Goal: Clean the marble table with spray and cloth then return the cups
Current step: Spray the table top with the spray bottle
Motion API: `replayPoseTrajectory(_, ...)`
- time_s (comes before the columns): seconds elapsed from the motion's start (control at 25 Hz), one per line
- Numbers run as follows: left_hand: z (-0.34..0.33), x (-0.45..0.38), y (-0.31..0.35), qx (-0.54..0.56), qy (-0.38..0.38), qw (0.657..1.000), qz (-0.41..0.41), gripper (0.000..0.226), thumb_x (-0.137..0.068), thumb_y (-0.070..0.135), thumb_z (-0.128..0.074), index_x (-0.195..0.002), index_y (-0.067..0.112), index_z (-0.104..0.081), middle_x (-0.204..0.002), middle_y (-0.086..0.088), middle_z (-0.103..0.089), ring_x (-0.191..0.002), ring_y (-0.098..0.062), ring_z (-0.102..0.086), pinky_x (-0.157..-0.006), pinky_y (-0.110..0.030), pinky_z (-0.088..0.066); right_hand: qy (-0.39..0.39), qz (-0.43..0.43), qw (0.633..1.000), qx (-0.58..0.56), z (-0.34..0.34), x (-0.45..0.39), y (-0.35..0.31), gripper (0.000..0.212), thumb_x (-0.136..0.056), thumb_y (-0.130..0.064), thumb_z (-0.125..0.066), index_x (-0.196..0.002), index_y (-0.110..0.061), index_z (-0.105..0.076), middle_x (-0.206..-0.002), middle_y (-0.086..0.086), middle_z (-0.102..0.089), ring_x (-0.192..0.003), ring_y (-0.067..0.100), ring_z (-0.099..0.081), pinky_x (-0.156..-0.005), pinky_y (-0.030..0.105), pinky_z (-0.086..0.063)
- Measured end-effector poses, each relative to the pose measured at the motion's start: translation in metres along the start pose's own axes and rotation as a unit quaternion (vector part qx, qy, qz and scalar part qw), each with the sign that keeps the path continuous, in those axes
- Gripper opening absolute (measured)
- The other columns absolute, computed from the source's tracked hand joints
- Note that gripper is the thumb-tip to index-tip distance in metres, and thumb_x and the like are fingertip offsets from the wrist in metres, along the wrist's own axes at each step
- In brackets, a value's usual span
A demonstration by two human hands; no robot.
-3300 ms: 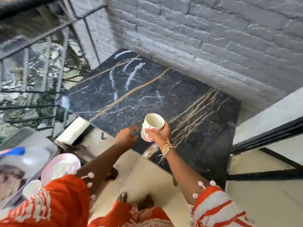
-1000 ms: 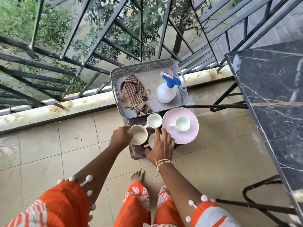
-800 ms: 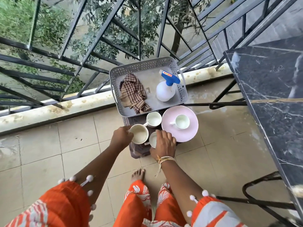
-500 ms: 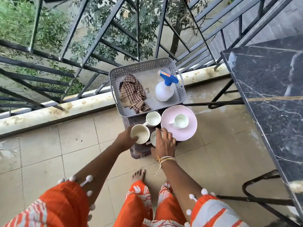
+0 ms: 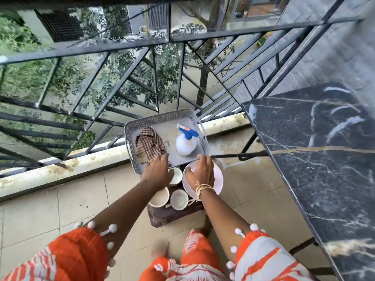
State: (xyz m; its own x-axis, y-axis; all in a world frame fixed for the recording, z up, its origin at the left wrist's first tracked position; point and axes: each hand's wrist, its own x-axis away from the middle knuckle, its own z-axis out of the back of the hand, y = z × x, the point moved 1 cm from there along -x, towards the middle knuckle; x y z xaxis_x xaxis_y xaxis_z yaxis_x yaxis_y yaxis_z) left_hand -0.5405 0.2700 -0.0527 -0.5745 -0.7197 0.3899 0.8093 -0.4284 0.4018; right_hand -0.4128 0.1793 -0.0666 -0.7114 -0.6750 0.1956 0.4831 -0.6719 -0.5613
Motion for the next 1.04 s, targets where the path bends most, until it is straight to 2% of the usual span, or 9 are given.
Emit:
replayPoseTrajectory(0.16,0.000,-0.044,0.018,-0.004,0.044,0.999,0.004,0.063,-0.090,0.040,-0.051,-0.144,0.017,-0.029,-0.142,-0.006,-0.040,-0.131,-0.027,-0.043,-0.099,-0.049,-0.038,-0.040,-0.071,0.988,-0.130,-0.002,-0.071,-0.001,0.074,-0.073,-0.025,-0.076,-0.136,-0.010,-0.042,-0.140,0.014,-0.045,-0.130,0.032,-0.043,-0.106,0.039,-0.038)
replayPoseTrajectory(0.24,-0.010,-0.064,0.018,0.005,0.058,0.998,0.032,0.066,-0.091,0.041,-0.050,-0.147,0.016,-0.026,-0.149,-0.005,-0.032,-0.137,-0.024,-0.034,-0.103,-0.050,-0.035,-0.077,-0.042,0.988,-0.126,-0.013,-0.110,0.006,0.084,-0.069,-0.029,-0.081,-0.141,-0.016,-0.041,-0.142,0.010,-0.046,-0.131,0.028,-0.043,-0.109,0.037,-0.035)
replayPoseTrajectory(0.32,-0.021,-0.077,0.015,0.005,0.059,0.996,0.073,0.068,-0.092,0.043,-0.047,-0.150,0.017,-0.021,-0.157,-0.005,-0.022,-0.145,-0.021,-0.022,-0.109,-0.051,-0.029,-0.115,-0.001,0.985,-0.126,-0.027,-0.135,0.011,0.078,-0.069,-0.032,-0.083,-0.137,-0.020,-0.049,-0.138,0.006,-0.052,-0.127,0.023,-0.048,-0.108,0.032,-0.037)
replayPoseTrajectory(0.48,-0.036,-0.088,0.012,-0.020,0.046,0.994,0.098,0.071,-0.095,0.047,-0.041,-0.153,0.019,-0.011,-0.162,-0.003,-0.005,-0.149,-0.019,-0.007,-0.112,-0.054,-0.022,-0.129,0.008,0.970,-0.206,-0.044,-0.149,0.010,0.031,-0.079,-0.034,-0.075,-0.106,-0.021,-0.066,-0.105,0.006,-0.067,-0.100,0.026,-0.061,-0.087,0.032,-0.046)
replayPoseTrajectory(0.56,-0.038,-0.094,0.017,-0.025,0.048,0.994,0.100,0.071,-0.095,0.046,-0.040,-0.153,0.018,-0.010,-0.163,-0.003,0.000,-0.150,-0.020,-0.004,-0.113,-0.054,-0.021,-0.144,-0.037,0.959,-0.240,-0.043,-0.162,0.007,0.022,-0.085,-0.031,-0.070,-0.101,-0.015,-0.067,-0.092,0.005,-0.066,-0.084,0.022,-0.059,-0.076,0.028,-0.043)
replayPoseTrajectory(0.64,-0.033,-0.096,0.023,-0.016,0.067,0.991,0.113,0.070,-0.095,0.043,-0.042,-0.153,0.016,-0.013,-0.163,-0.004,0.000,-0.150,-0.020,-0.004,-0.113,-0.053,-0.022,-0.148,-0.078,0.930,-0.327,-0.037,-0.179,0.005,0.009,-0.089,-0.021,-0.067,-0.088,-0.012,-0.064,-0.081,0.003,-0.060,-0.075,0.016,-0.052,-0.073,0.026,-0.038)
replayPoseTrajectory(0.84,0.000,-0.101,0.045,0.004,0.118,0.985,0.126,0.064,-0.096,0.040,-0.039,-0.151,0.014,-0.018,-0.162,-0.007,-0.005,-0.149,-0.023,-0.008,-0.115,-0.055,-0.023,-0.145,-0.137,0.856,-0.477,0.008,-0.194,0.002,0.025,-0.092,-0.013,-0.063,-0.069,-0.019,-0.057,-0.046,-0.015,-0.049,-0.044,-0.004,-0.040,-0.053,0.017,-0.034)
replayPoseTrajectory(0.96,0.027,-0.099,0.076,-0.036,0.135,0.987,0.074,0.064,-0.097,0.040,-0.039,-0.151,0.015,-0.017,-0.162,-0.006,-0.003,-0.149,-0.023,-0.006,-0.117,-0.054,-0.018,-0.195,-0.149,0.829,-0.503,0.044,-0.180,0.008,0.020,-0.079,-0.026,-0.077,-0.071,-0.017,-0.060,-0.060,-0.010,-0.056,-0.057,0.005,-0.048,-0.061,0.023,-0.039)
replayPoseTrajectory(1.04,0.038,-0.097,0.099,-0.059,0.129,0.989,0.040,0.064,-0.098,0.040,-0.039,-0.152,0.014,-0.016,-0.162,-0.006,-0.001,-0.150,-0.023,-0.004,-0.117,-0.054,-0.017,-0.218,-0.155,0.840,-0.472,0.064,-0.169,0.026,0.036,-0.061,-0.039,-0.084,-0.080,-0.015,-0.067,-0.079,0.002,-0.062,-0.074,0.015,-0.054,-0.071,0.036,-0.045)
